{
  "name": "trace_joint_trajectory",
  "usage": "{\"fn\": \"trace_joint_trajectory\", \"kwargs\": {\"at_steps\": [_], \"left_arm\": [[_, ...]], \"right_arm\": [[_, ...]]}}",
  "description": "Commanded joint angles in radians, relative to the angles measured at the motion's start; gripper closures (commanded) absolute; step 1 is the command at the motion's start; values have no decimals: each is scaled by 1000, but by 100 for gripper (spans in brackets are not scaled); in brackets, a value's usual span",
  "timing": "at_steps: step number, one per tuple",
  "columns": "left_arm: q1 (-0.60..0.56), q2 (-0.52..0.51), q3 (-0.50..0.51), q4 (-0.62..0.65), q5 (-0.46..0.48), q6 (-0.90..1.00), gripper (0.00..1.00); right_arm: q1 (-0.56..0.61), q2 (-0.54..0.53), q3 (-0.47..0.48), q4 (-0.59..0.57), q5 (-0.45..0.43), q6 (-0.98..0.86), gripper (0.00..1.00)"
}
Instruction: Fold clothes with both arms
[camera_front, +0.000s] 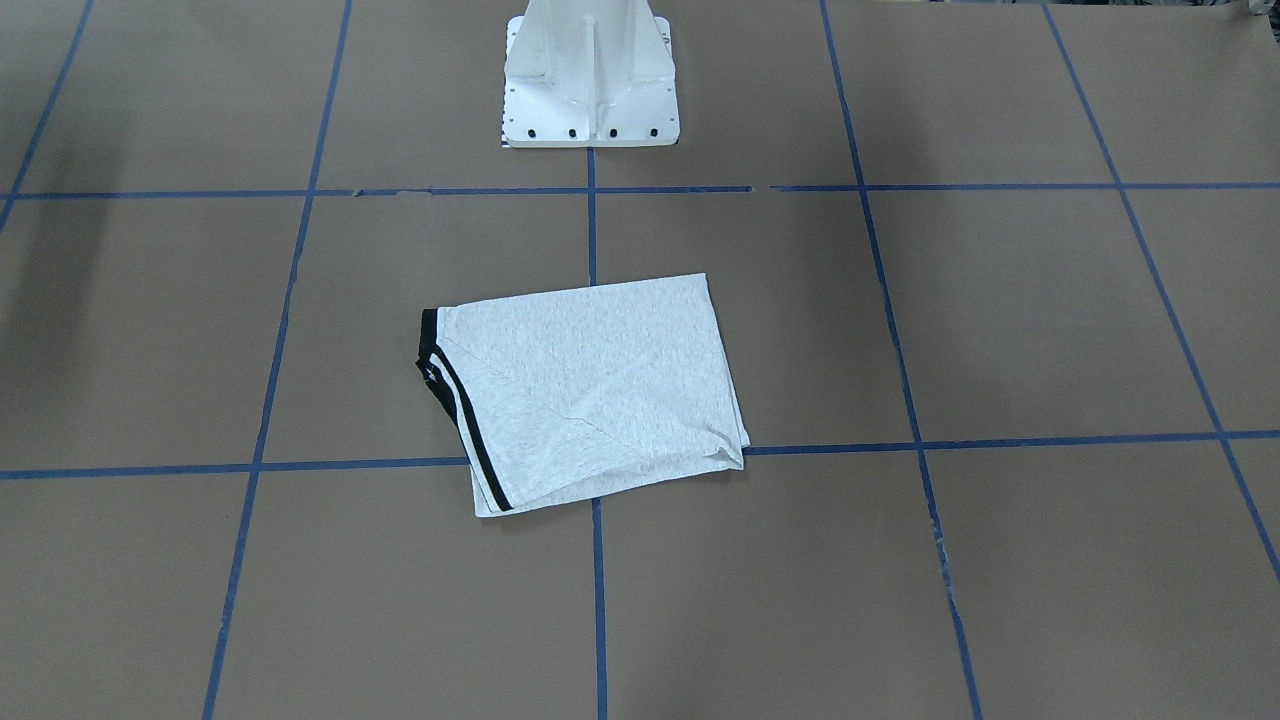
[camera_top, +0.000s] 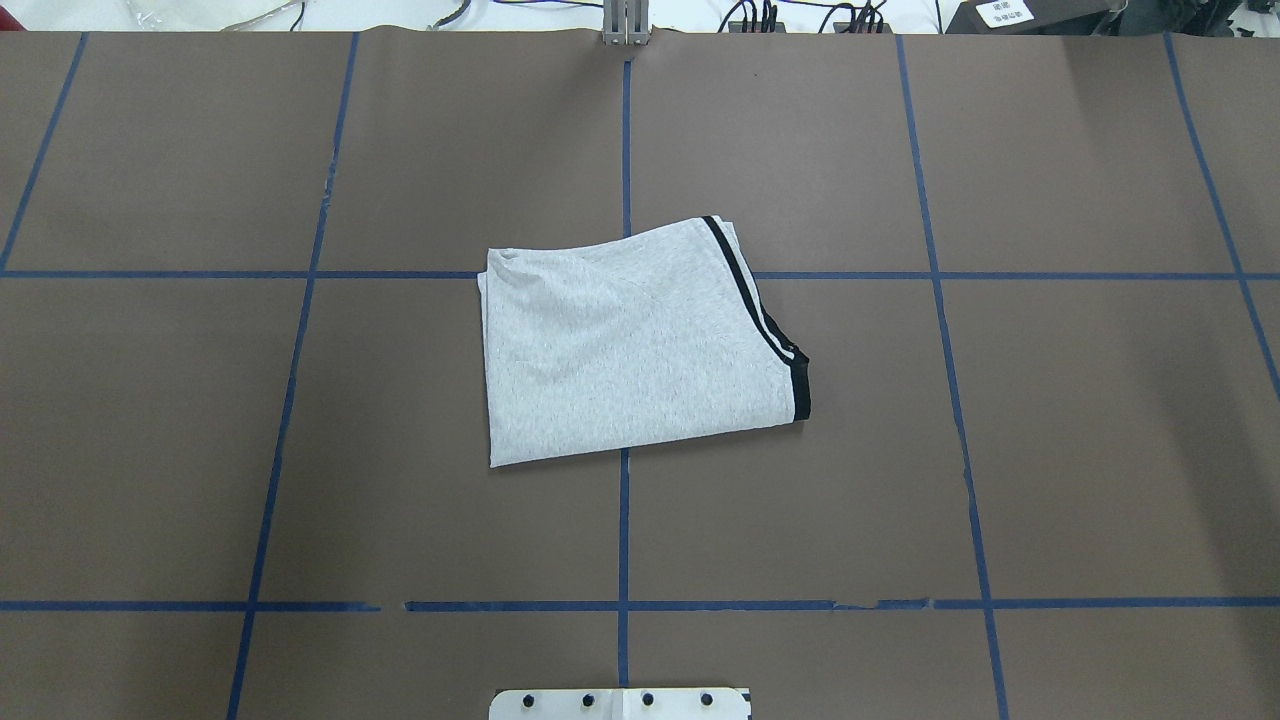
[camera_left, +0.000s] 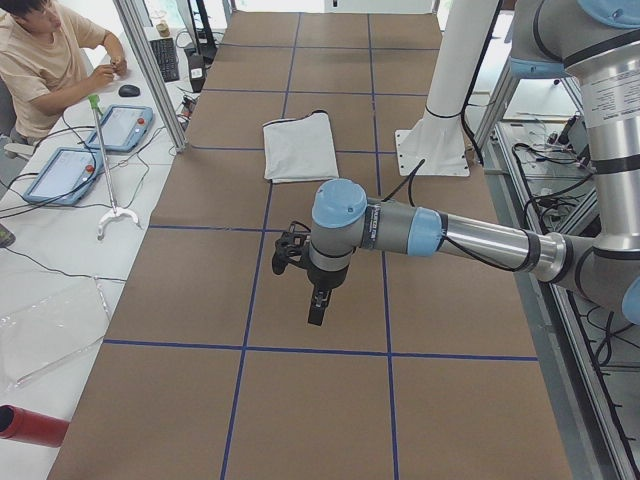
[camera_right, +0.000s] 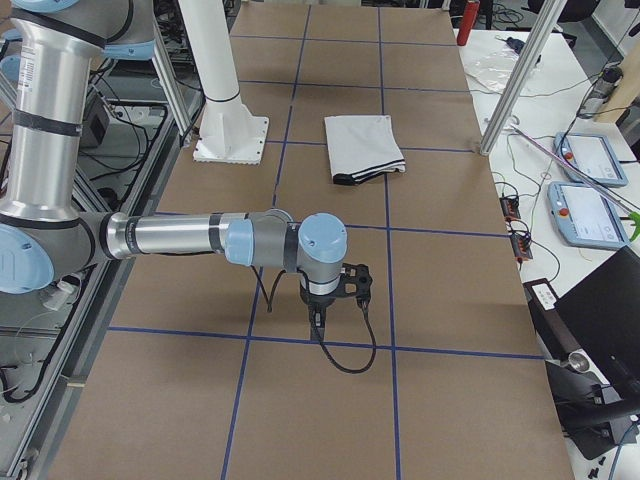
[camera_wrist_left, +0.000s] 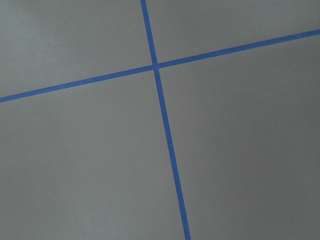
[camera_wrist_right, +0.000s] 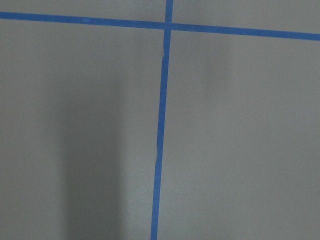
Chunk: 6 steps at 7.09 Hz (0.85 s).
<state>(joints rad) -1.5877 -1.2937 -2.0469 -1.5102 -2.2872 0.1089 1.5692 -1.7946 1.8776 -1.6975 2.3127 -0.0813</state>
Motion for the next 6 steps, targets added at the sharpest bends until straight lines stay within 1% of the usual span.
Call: {"fn": "trace_joint_trajectory", "kwargs": {"at_steps": [1,6], "left_arm": [[0,1,1,1,0,0,0],[0,1,-1,-5,0,0,0]], "right_arm": [[0,0,-2,1,8,0,0],[0,0,-3,1,14,-2,0]]}}
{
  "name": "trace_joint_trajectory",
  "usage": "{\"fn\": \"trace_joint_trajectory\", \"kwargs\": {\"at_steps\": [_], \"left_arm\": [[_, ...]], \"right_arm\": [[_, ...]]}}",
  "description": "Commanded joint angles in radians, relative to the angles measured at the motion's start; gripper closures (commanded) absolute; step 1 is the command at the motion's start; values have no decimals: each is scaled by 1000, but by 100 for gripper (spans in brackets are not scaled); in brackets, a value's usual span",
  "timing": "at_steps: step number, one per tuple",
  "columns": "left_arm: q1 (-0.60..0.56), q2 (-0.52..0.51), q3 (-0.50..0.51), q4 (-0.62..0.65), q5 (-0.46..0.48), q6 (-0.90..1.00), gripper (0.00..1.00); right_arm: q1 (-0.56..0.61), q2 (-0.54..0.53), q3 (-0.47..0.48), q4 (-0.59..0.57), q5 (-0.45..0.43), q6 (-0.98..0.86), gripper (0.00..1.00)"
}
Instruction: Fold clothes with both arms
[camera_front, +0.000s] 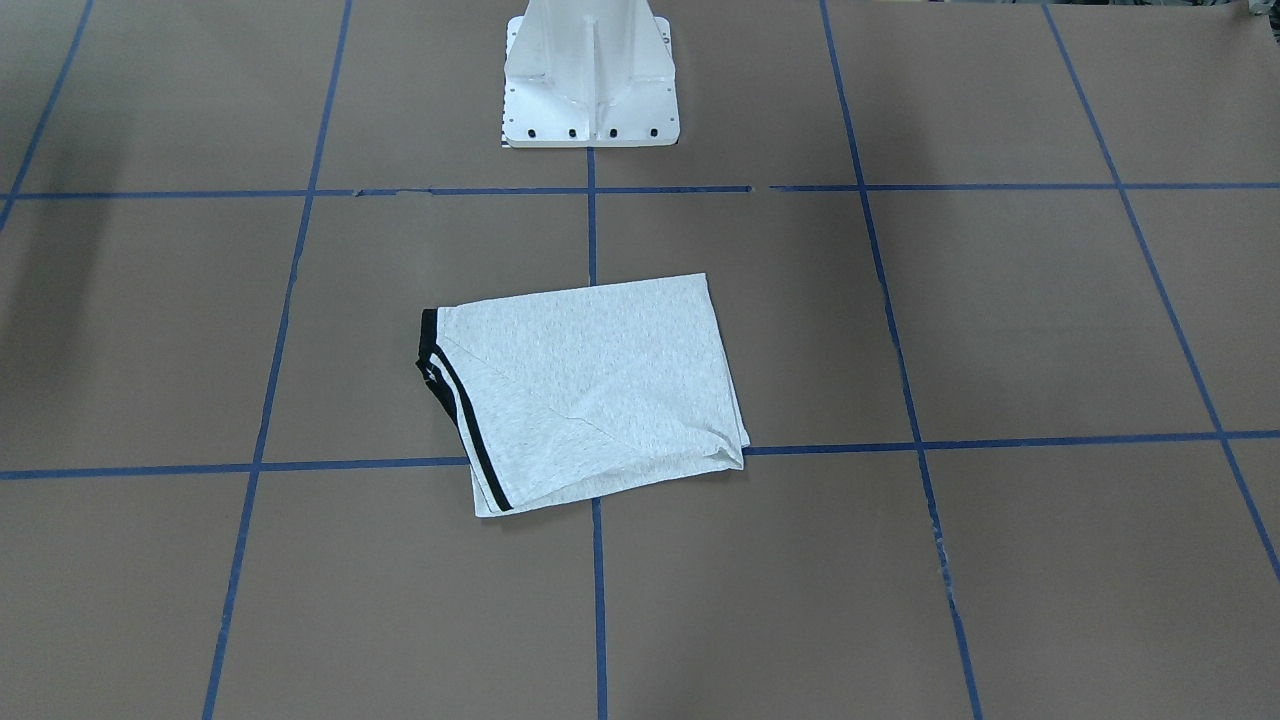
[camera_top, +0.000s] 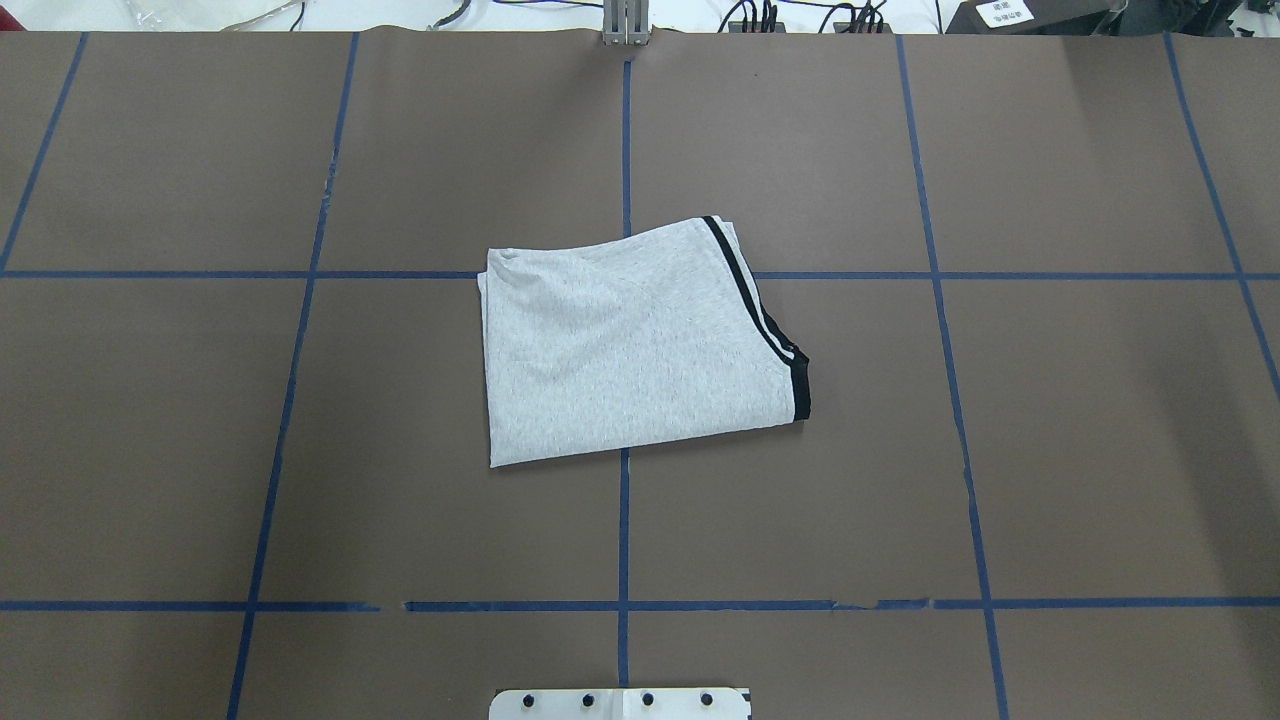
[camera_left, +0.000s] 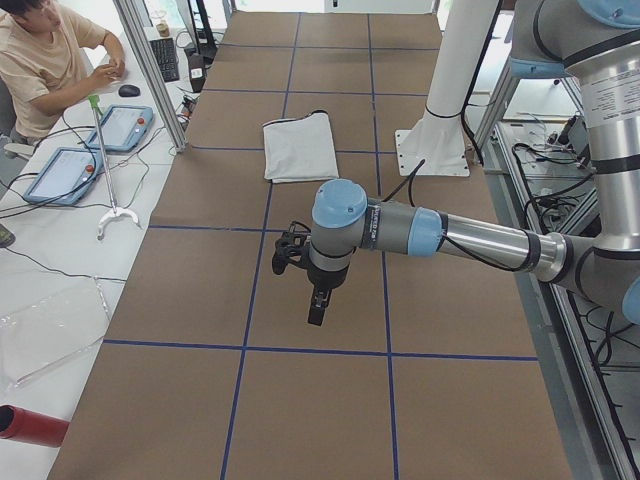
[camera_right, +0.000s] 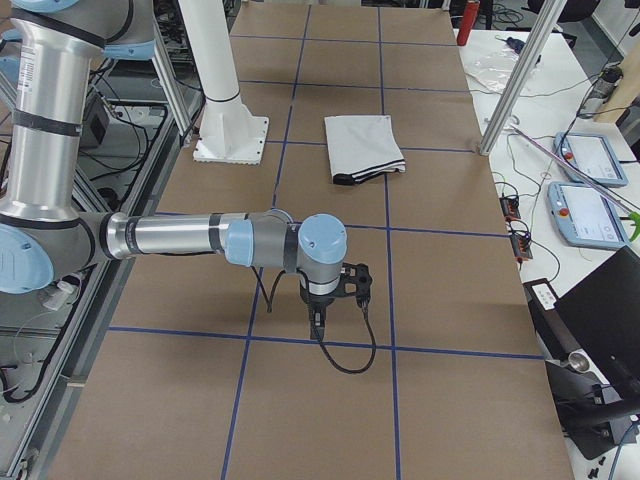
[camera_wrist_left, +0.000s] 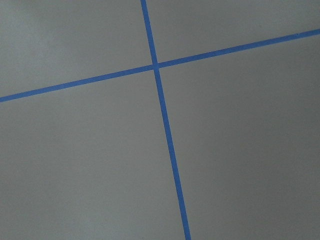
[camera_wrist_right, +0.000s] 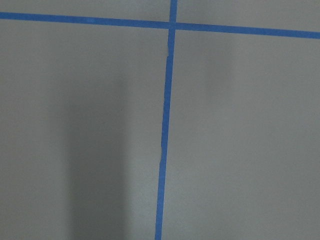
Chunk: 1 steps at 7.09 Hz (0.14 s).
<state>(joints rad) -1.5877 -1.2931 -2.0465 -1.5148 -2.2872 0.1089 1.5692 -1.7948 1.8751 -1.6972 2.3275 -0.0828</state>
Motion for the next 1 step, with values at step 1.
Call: {"fn": "trace_joint_trajectory", "kwargs": {"at_steps": [1], "left_arm": [[0,0,0,-1,0,0,0]], "right_arm": [[0,0,-1,1,1,0,0]]}}
